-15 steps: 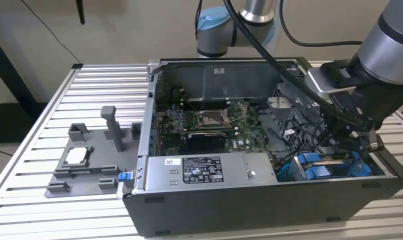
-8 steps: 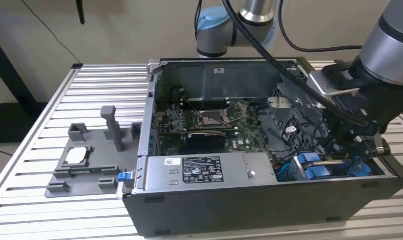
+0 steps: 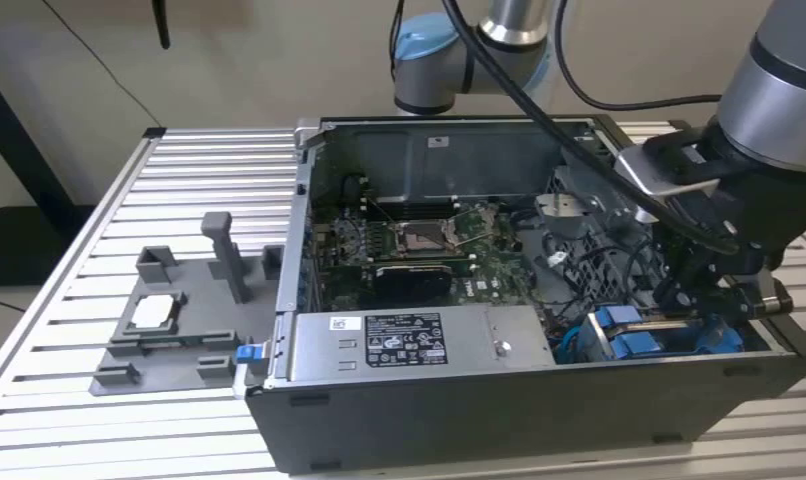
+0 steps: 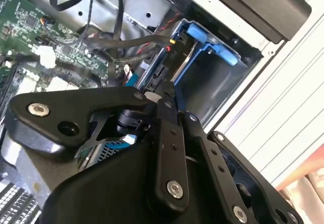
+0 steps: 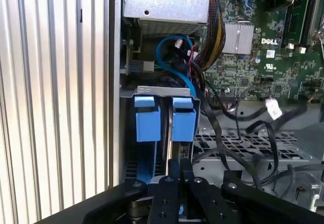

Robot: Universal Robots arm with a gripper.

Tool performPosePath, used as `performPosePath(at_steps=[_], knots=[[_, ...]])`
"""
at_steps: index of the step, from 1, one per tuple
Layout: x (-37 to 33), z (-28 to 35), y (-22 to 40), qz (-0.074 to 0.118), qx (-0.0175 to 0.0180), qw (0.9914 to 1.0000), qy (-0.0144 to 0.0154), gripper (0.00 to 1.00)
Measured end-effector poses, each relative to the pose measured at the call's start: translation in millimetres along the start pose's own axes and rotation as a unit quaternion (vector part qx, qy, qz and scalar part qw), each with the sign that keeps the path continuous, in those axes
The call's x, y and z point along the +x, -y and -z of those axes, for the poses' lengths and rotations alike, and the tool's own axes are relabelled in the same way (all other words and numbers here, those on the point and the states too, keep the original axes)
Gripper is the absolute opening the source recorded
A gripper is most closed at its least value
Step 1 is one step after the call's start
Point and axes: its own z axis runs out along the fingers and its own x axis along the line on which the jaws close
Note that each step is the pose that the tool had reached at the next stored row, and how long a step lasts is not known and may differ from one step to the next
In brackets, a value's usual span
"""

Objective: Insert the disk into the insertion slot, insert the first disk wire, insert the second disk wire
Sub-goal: 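Insert the second disk wire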

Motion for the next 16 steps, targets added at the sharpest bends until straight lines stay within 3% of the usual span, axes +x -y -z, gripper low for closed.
performPosePath(at_steps=[4,6,7,9,10,11,16], knots=[[-1.3,12.5,0.7,-0.001,0.0002,0.99999,0.0043,0.17],[-2.0,18.8,-0.7,-0.001,0.0003,0.99997,0.0071,0.29],[-2.3,21.6,-2.8,-0.002,0.0005,0.99995,0.0094,0.29],[-3.1,26.3,-7.7,-0.003,0.0007,0.99992,0.0119,0.40],[-3.7,27.8,-10.1,-0.003,0.0007,0.99991,0.0129,0.40],[-4.3,29.2,-12.1,-0.003,0.0008,0.99989,0.0145,0.47],[-10.7,32.0,-19.8,-0.004,0.0011,0.99977,0.0210,0.47]])
